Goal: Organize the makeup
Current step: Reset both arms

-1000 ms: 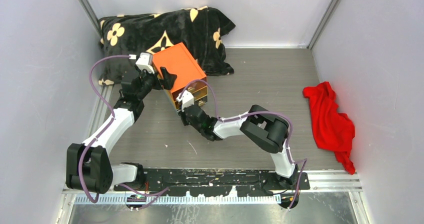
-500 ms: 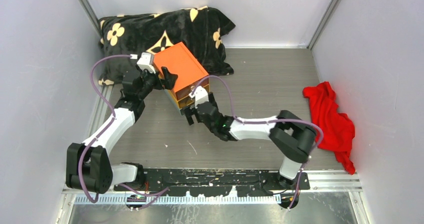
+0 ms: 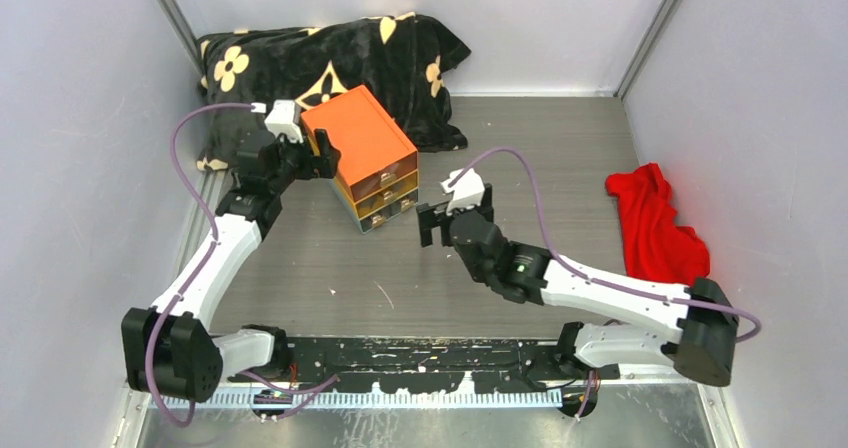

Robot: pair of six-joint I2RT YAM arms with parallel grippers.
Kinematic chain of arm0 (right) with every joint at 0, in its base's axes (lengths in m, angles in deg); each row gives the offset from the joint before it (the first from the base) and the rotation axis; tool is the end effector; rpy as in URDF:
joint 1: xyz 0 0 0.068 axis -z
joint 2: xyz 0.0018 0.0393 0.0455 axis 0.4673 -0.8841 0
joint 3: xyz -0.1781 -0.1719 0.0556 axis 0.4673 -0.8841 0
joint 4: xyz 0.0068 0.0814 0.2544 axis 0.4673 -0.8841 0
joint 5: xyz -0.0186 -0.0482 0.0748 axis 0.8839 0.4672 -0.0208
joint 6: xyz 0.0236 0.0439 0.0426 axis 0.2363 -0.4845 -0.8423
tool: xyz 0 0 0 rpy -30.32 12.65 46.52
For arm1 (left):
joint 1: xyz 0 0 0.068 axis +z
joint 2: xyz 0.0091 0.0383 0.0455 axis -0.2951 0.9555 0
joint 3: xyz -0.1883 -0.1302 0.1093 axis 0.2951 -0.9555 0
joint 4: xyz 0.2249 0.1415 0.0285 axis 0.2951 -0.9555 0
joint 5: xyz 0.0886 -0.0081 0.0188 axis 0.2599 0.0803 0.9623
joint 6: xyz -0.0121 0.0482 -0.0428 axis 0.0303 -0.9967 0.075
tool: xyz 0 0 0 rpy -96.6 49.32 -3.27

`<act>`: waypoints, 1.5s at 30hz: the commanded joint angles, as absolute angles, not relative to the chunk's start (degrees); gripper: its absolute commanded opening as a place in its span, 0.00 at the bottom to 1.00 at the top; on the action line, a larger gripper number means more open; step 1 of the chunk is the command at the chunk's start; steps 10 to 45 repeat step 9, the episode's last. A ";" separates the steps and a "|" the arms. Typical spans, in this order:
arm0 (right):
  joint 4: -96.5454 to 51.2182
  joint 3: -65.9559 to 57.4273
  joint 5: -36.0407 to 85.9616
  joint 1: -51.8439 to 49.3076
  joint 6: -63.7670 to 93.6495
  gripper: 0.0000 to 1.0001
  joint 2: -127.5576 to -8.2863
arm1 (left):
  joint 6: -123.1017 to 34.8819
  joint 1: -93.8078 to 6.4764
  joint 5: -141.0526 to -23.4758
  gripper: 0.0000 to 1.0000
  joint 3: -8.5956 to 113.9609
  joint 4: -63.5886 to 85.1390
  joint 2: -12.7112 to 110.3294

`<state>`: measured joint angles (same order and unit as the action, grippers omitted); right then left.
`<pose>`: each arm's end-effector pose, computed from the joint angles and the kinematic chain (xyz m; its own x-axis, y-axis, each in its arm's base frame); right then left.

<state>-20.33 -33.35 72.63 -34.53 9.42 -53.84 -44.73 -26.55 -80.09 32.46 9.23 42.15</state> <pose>0.1630 0.2401 0.2704 -0.2299 -0.0866 -0.9693 -0.3552 0.9348 0.0007 0.3046 -0.0559 0.2909 -0.3208 -0.1387 -0.9369 0.2053 0.9555 -0.2117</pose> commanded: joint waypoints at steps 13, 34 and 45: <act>-32.81 -33.30 80.47 -34.52 9.77 1.00 -42.39 | -47.32 -26.23 -78.15 1.00 42.94 -7.89 35.96; -32.81 -33.30 80.47 -34.52 9.77 1.00 -42.39 | -47.32 -26.23 -78.15 1.00 42.94 -7.89 35.96; -32.81 -33.30 80.47 -34.52 9.77 1.00 -42.39 | -47.32 -26.23 -78.15 1.00 42.94 -7.89 35.96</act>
